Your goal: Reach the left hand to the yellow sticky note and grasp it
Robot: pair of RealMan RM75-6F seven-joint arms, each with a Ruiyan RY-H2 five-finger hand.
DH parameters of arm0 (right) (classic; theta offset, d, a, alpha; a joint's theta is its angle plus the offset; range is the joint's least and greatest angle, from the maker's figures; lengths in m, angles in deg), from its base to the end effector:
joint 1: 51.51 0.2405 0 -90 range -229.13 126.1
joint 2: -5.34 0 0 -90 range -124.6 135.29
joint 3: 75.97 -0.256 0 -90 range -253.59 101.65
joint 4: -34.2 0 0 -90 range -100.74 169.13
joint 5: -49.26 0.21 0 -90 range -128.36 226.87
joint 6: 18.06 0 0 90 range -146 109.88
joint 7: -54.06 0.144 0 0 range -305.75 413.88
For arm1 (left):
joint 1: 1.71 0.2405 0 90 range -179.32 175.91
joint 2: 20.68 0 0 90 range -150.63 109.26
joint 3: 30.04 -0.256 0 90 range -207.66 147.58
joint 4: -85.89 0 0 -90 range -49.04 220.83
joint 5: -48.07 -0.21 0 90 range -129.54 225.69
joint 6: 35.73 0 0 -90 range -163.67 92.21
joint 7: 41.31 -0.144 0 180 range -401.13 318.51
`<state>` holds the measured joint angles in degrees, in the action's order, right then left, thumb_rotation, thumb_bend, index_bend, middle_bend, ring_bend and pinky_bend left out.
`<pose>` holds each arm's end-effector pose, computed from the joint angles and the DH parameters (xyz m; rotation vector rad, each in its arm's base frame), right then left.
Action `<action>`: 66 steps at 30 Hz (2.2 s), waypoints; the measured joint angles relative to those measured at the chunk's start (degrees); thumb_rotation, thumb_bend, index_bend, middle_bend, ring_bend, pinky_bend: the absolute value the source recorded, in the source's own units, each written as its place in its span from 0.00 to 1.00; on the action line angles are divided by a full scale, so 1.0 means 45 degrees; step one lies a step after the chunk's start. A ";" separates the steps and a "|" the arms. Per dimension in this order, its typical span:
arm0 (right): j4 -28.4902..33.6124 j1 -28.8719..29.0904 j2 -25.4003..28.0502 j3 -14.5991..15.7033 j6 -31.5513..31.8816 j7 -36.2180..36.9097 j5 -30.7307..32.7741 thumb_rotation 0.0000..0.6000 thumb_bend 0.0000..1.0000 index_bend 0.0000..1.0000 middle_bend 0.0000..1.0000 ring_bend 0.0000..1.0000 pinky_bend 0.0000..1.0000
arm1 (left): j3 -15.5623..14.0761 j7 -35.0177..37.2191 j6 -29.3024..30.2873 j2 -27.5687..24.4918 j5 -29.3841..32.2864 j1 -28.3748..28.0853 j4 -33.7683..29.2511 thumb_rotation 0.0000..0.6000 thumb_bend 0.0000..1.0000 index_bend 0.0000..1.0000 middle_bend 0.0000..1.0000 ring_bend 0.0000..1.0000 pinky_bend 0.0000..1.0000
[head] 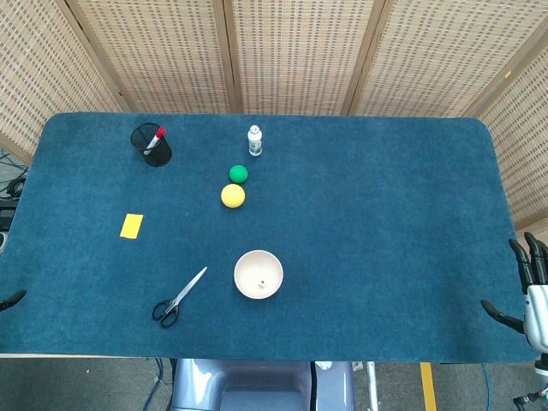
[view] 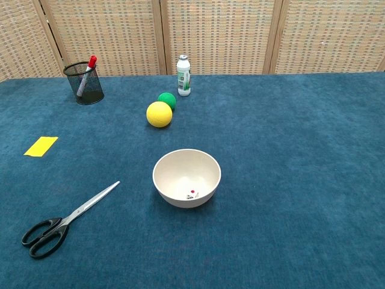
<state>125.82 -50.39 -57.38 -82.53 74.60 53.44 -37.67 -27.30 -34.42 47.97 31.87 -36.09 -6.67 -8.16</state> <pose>-0.3111 -0.1721 0.1937 1.2680 -0.7499 0.9516 -0.3209 0.1815 0.2213 -1.3731 -0.8857 -0.8459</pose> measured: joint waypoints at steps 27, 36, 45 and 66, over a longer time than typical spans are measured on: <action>-0.0258 0.0417 -0.0134 0.0020 -0.1070 0.0277 0.0461 1.00 0.00 0.00 0.00 0.00 0.00 | 0.1377 -0.1070 -0.5123 0.4085 0.2118 -0.3919 0.3816 1.00 0.19 0.15 0.00 0.00 0.00; -0.0390 0.0483 -0.0262 0.0047 -0.1083 0.0116 0.0400 1.00 0.00 0.00 0.00 0.00 0.00 | 0.1496 -0.1347 -0.6165 0.5838 0.2893 -0.4705 0.5763 1.00 0.23 0.19 0.00 0.00 0.00; -0.0416 0.0592 -0.0314 0.0181 -0.1273 -0.0016 0.0256 1.00 0.00 0.00 0.00 0.00 0.00 | 0.1470 -0.0513 -0.6233 0.7028 0.2849 -0.4940 0.7645 1.00 0.25 0.23 0.00 0.00 0.00; -0.0476 0.0677 -0.0376 0.0208 -0.1398 0.0026 0.0340 1.00 0.00 0.00 0.00 0.00 0.00 | 0.1556 0.1585 -0.6971 0.9841 0.2733 -0.5572 1.1698 1.00 0.25 0.30 0.00 0.00 0.00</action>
<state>123.67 -47.34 -59.07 -81.60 68.31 53.55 -36.13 -20.30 -27.29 16.60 76.16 -23.79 -31.75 44.48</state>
